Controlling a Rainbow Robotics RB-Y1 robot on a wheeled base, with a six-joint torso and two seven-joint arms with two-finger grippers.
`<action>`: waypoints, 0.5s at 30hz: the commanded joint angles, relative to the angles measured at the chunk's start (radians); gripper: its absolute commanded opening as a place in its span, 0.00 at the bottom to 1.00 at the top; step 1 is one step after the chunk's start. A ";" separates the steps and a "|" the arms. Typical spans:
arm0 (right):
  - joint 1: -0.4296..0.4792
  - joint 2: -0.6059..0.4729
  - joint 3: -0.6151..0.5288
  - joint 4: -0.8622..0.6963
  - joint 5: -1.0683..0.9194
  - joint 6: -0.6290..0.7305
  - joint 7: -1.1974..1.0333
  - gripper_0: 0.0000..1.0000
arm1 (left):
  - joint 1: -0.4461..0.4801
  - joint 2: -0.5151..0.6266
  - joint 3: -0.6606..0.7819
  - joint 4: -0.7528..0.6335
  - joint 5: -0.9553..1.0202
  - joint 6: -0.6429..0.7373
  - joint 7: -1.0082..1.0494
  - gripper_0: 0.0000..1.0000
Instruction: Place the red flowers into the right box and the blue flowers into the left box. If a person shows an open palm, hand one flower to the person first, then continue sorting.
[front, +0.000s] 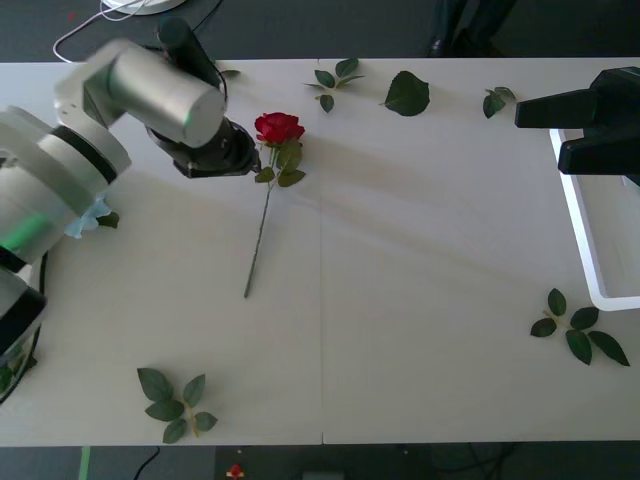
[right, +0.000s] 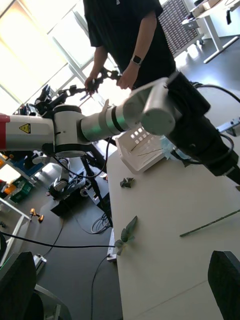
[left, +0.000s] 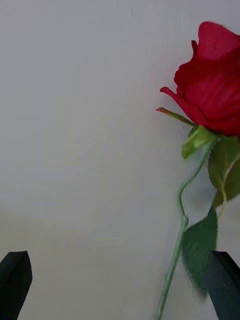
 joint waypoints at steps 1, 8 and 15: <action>0.010 -0.024 -0.013 -0.028 -0.013 -0.002 -0.025 1.00 | -0.059 -0.072 -0.009 0.088 -0.007 -0.086 -0.135 1.00; 0.010 -0.024 -0.013 -0.028 -0.013 -0.002 -0.025 1.00 | -0.059 -0.135 -0.009 0.153 -0.007 -0.158 -0.158 1.00; 0.010 -0.024 -0.013 -0.028 -0.013 -0.002 -0.025 1.00 | -0.057 -0.155 -0.013 0.153 0.004 -0.160 -0.163 1.00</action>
